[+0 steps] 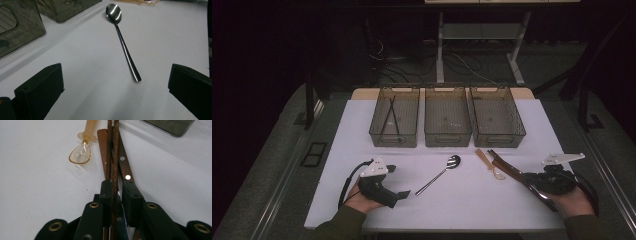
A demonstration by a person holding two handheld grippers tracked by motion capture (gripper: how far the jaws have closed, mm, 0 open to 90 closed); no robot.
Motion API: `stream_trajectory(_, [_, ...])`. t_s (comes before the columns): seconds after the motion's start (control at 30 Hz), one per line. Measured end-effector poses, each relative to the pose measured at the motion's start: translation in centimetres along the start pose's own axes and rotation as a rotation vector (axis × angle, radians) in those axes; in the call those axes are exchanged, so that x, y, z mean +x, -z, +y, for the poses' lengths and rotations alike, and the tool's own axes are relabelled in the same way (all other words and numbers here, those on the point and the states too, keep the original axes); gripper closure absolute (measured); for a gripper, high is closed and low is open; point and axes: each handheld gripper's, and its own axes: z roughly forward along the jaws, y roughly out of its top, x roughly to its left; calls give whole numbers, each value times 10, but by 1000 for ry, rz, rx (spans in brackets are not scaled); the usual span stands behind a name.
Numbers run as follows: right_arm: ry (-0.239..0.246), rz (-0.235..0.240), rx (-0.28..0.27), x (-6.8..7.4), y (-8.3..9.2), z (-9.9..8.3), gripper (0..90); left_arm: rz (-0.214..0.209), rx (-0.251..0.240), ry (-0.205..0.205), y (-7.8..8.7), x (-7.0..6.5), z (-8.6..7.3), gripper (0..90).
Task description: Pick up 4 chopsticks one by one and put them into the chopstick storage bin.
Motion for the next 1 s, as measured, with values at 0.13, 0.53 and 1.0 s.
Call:
stream_trajectory(0.13, [1, -2, 0, -1, -1, 0, 790, 0, 0, 2, 0, 0, 0, 0])
stream_trajectory(0.53, [-5, -4, 9, -4, -2, -1, 800, 1, 0, -1, 0, 0, 0, 0])
stream_trajectory(1.0, [-21, -5, 33, -5, -6, -3, 821, 1, 3, -1, 0, 0, 0, 0])
